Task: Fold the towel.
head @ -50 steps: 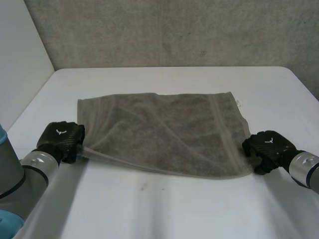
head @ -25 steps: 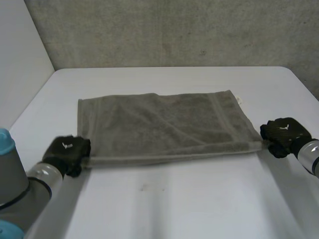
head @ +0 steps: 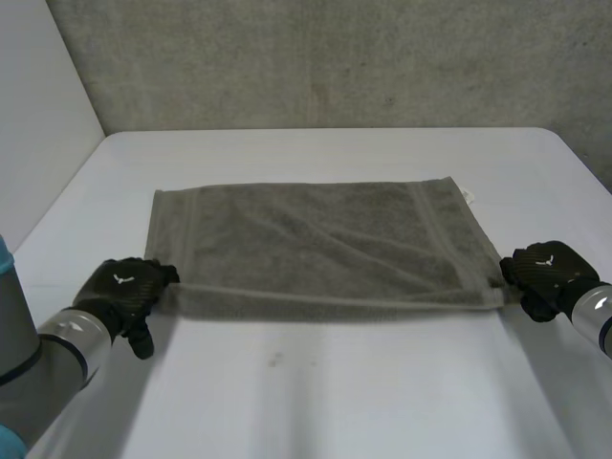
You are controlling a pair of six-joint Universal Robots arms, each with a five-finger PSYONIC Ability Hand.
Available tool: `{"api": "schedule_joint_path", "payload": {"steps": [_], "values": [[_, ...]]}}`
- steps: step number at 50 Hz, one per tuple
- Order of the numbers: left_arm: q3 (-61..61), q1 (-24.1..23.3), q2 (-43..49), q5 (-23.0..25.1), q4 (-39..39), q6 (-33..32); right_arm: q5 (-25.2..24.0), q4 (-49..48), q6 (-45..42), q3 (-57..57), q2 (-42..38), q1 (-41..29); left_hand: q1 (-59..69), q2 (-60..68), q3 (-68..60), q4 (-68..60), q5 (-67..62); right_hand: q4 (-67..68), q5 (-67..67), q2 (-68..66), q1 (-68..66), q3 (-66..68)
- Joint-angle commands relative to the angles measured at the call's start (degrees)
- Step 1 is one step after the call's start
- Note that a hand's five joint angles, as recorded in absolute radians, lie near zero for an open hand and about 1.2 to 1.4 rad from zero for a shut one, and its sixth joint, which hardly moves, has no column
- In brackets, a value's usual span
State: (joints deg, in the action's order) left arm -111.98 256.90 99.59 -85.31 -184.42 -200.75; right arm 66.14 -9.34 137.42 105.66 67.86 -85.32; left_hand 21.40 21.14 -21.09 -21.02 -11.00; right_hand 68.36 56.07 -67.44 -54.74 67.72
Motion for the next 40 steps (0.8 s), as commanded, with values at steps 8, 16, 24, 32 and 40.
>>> {"api": "schedule_joint_path", "payload": {"steps": [8,16,24,32,40], "values": [[3.2,3.2,-0.9,3.0,0.4,-0.7,-0.2,-0.1,0.0,0.5,-0.2,-0.3,6.5,6.7,-6.8,-6.8,-6.8,11.6,13.9,-12.6,-25.3,12.3],[4.0,3.7,-2.8,4.7,0.4,-1.8,-0.3,-0.1,-0.1,0.9,-0.3,-0.3,16.5,16.8,-16.8,-16.9,-16.9,11.6,13.9,-12.6,-25.3,12.3],[4.8,4.9,-3.9,4.8,0.5,-2.0,-0.4,0.0,-0.2,0.9,-0.5,-0.3,40.4,40.6,-40.7,-40.7,-40.8,11.6,13.9,-12.6,-25.3,12.3],[4.8,5.4,-4.1,4.8,0.5,-1.9,-0.3,-0.1,-1.3,1.0,-0.7,-0.3,9.0,9.3,-9.3,-9.4,-9.4,11.6,13.9,-12.6,-25.3,12.3],[4.7,5.4,-4.8,4.7,0.7,-2.1,-0.2,0.0,-1.6,1.1,-0.7,-0.3,8.8,9.1,-9.1,-9.2,-9.2,11.6,13.9,-12.6,-25.3,12.3]]}}
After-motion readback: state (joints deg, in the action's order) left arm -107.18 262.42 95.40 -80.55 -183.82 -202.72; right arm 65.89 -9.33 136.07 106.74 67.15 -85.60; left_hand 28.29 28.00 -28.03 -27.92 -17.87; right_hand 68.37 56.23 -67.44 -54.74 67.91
